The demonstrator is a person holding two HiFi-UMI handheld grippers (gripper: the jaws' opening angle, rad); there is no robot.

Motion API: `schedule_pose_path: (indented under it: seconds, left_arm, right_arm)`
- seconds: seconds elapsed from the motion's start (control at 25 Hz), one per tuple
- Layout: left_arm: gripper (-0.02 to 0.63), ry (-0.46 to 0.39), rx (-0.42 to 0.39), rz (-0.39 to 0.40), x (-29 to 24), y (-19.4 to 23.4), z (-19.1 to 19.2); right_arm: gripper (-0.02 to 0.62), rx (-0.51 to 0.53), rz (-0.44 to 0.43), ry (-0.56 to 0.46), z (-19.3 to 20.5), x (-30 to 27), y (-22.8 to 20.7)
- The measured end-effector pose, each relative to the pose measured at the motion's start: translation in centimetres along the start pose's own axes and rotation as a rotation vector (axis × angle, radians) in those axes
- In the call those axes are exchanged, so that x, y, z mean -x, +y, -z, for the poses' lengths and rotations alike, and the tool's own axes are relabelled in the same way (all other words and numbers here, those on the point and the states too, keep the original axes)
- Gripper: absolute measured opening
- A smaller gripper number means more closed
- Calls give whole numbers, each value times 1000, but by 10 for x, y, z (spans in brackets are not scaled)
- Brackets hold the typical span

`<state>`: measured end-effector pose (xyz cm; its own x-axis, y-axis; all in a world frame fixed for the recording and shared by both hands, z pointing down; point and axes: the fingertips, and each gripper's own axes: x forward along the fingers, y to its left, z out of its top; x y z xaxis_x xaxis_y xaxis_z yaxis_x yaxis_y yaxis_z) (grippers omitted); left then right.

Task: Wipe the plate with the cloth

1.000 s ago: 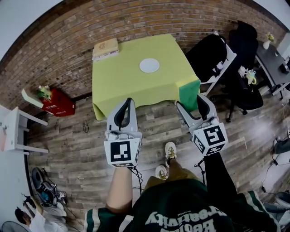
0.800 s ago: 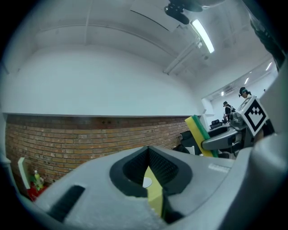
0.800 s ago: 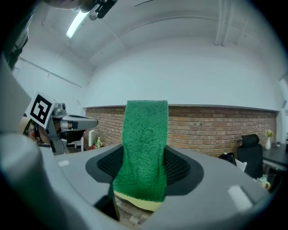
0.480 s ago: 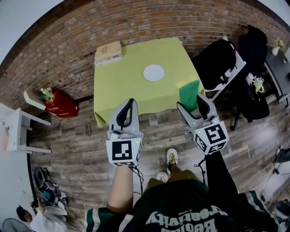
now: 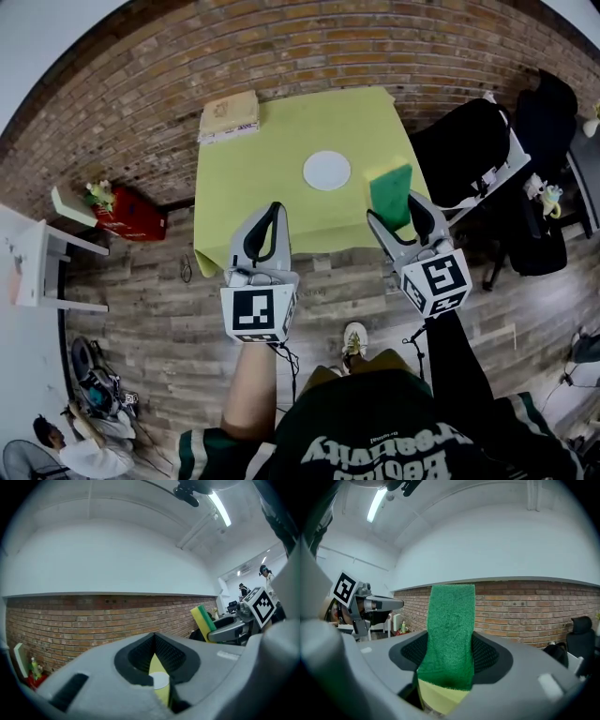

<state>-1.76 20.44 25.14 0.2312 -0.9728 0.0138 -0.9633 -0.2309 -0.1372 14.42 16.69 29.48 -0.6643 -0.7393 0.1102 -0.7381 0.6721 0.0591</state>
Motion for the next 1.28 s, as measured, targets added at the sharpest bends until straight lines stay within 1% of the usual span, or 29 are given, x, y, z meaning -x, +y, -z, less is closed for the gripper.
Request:
schedule_pose_path:
  seconds: [0.2,0.4,0.8,0.96,1.12,1.28]
  left_arm:
    - [5,9,-1,-15,-29,6,4]
    - [5,16,6,-23,-52,1,9]
    - [5,28,-3,-12,-75,0,9]
    - [5,28,-6,-7,-85,10,12]
    - [5,27,-22,-28,-106,30,18]
    - [5,17,-7,-5,-137,46,22]
  right_arm:
    - [296,-5,-21,7,5,-27,-21]
    - [298,-17,-39,1,9,-41,-40]
    - [299,-44,-46,-8,8,-58,-55]
    - [300,-44,-45,2,11,-70,-58]
    - [301,-38,-34,14,15,-92,-65]
    - [301,-32,-13,26,14,-119,-78]
